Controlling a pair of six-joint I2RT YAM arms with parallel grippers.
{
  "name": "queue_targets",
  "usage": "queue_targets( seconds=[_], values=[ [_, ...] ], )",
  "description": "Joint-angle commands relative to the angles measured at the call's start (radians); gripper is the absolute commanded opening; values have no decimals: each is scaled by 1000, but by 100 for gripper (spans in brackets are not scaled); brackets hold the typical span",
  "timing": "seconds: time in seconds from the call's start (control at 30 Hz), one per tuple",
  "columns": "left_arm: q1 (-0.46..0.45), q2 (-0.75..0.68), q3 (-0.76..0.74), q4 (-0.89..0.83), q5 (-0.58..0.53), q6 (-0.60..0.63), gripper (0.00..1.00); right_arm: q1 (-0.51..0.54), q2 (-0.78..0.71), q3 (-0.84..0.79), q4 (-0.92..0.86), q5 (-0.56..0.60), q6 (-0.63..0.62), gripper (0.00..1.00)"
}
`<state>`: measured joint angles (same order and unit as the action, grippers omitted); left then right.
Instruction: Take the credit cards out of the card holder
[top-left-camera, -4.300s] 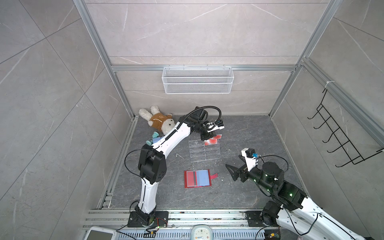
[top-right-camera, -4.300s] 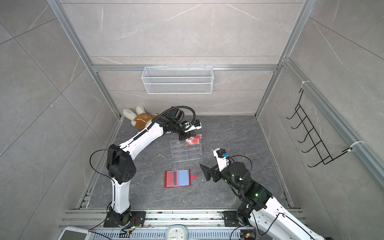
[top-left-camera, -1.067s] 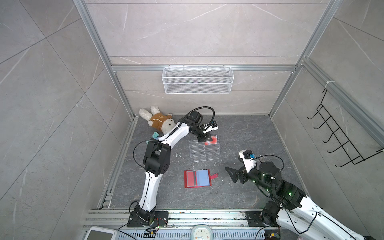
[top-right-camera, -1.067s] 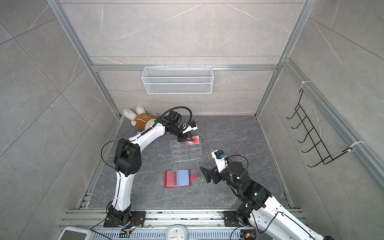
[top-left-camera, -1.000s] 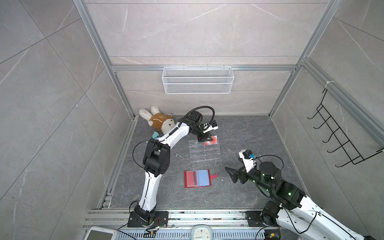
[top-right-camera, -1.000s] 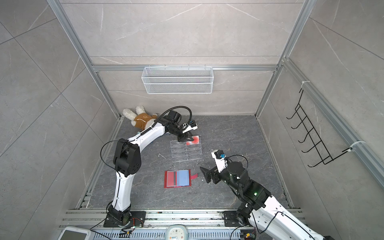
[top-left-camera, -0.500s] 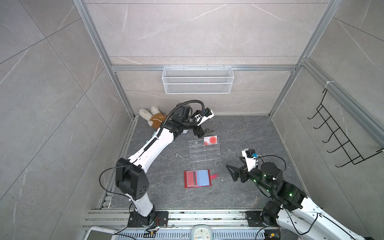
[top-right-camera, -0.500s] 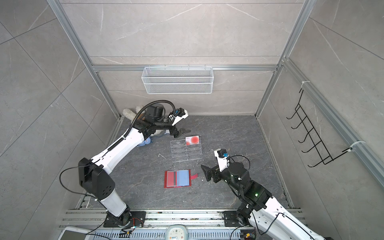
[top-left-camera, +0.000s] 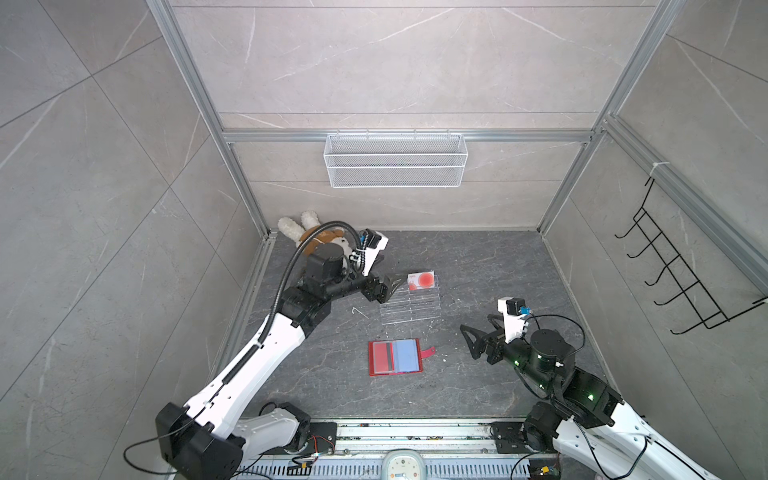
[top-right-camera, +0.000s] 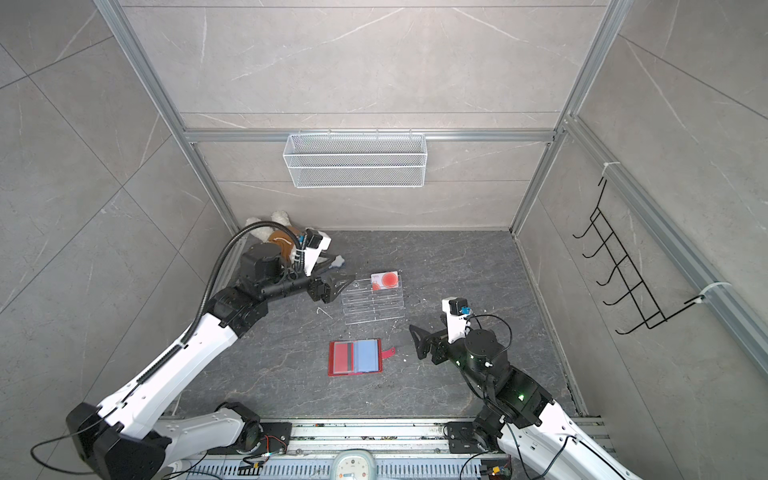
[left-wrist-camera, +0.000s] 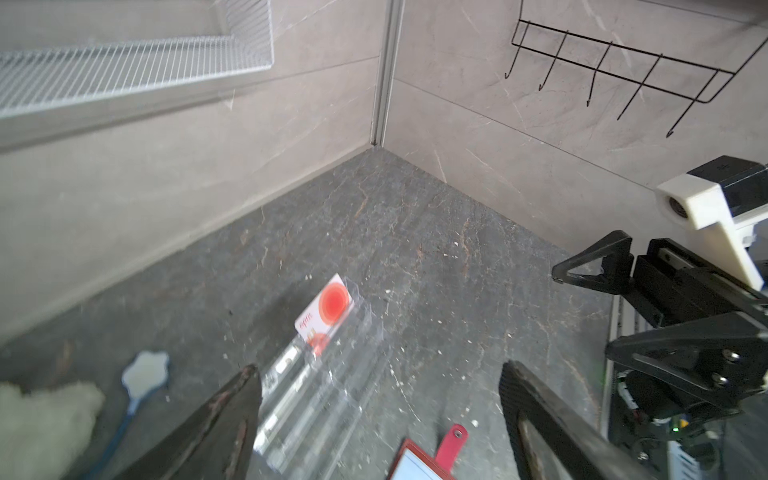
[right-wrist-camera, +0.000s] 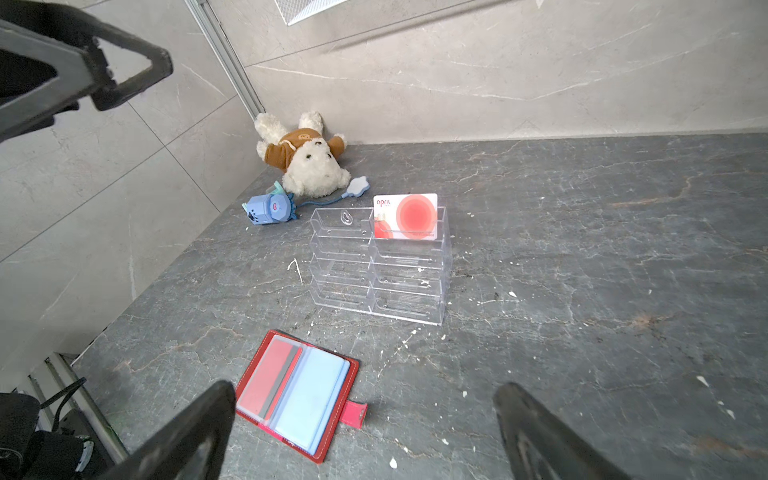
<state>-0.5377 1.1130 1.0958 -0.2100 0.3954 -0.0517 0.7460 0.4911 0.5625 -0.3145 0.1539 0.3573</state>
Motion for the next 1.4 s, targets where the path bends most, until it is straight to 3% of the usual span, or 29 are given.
queue_targets(
  seconds=[0.0,0.27,0.43,0.57,0.8,0.9,1.1,1.37],
  values=[
    [-1,-118,-114,-1,-76,-206,91,2,-33,-23,-10,17,33,100],
    [1,-355,-371,-64,-210,-449,94,1,-96,-43,-30,52,111,100],
    [1,-434,-467,-87,-221,-546,95,2,-94,-30,-68,36,133,100],
    [2,-449,-508,-140,-275,-624,96,1,-73,-22,-82,33,180,100],
    [3,-415,-570,-153,-241,-748,95,1,76,-20,-40,-46,253,100],
    [10,-365,-609,-90,-181,-797,93,1,188,-39,55,-137,272,99],
    [21,-264,-667,49,-77,-866,85,17,473,-39,288,-331,345,76],
    [28,-229,-778,190,-23,-941,74,127,733,28,439,-323,382,48]
  ],
)
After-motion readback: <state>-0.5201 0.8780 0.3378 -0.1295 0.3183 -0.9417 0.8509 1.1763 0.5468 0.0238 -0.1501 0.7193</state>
